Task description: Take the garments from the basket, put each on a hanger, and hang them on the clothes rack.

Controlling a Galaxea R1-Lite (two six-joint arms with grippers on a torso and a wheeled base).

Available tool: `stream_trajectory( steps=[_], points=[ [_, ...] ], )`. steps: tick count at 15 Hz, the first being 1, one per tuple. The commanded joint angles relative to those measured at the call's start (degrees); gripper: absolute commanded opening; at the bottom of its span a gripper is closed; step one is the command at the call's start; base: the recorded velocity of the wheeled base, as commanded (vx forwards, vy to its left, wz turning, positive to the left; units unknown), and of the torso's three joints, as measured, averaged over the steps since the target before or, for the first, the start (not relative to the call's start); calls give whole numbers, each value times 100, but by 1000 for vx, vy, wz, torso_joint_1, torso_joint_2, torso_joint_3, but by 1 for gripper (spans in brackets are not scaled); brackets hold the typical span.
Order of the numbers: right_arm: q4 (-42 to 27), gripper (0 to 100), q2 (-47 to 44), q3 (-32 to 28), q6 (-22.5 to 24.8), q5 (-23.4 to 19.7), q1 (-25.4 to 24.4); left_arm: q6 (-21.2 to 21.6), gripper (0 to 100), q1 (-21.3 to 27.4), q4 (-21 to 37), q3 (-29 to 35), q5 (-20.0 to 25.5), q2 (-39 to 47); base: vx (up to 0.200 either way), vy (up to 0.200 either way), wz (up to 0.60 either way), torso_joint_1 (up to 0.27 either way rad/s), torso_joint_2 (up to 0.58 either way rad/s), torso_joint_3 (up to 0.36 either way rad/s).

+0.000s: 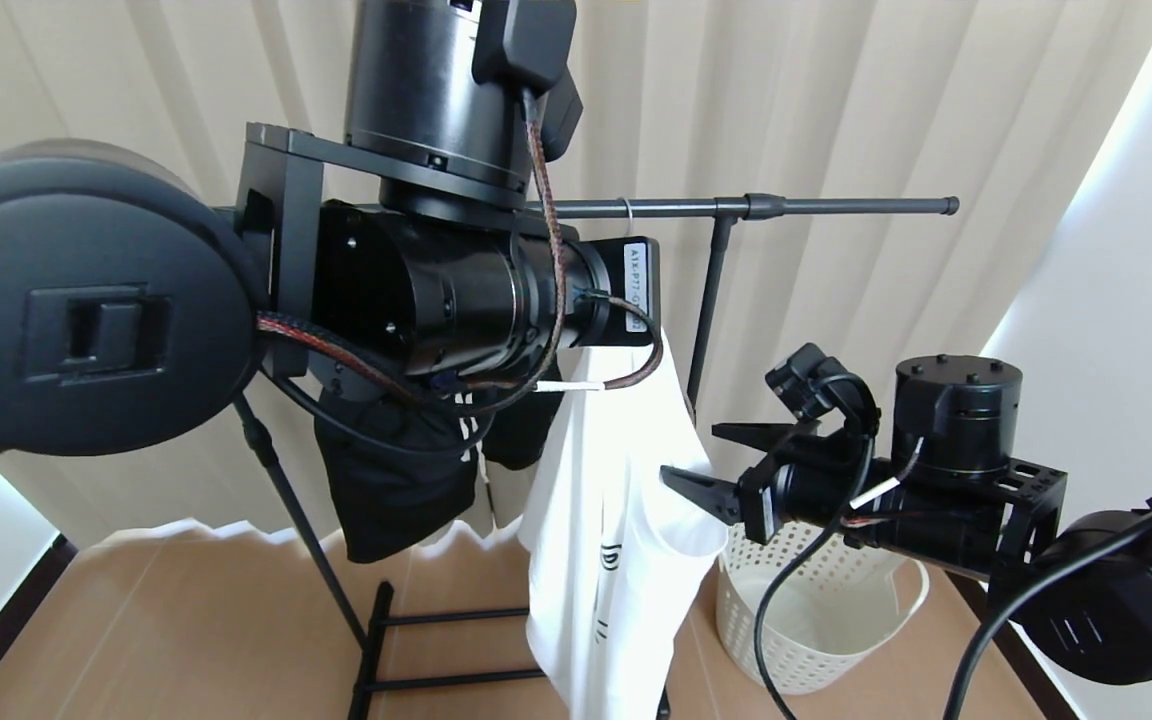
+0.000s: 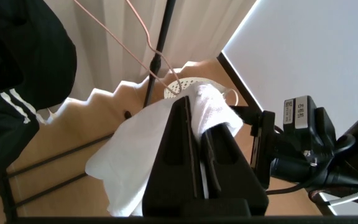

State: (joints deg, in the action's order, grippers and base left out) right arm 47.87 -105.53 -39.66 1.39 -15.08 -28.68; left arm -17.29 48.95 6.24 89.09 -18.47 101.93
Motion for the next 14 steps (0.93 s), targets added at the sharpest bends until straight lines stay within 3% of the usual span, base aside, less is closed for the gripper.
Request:
stream_trajectory(
  steps=[1,7,10,14],
  points=[
    [3,0,-11,2,2,-4,3,-3,0,1,0,-6,1,-41,0,0,0,0,0,0],
    [3,0,33,-253,2,49,478,-12,0,-25,17,-304,19,-129,0,0,0,0,0,0],
    [-76,0,683,-271,2,49,741,-3,0,-25,0,-972,63,-32,0,0,0,0,0,0],
    [-322,0,1272,-192,107,84,777,-12,0,-17,-35,-1148,54,469,0,0,0,0,0,0]
  ],
)
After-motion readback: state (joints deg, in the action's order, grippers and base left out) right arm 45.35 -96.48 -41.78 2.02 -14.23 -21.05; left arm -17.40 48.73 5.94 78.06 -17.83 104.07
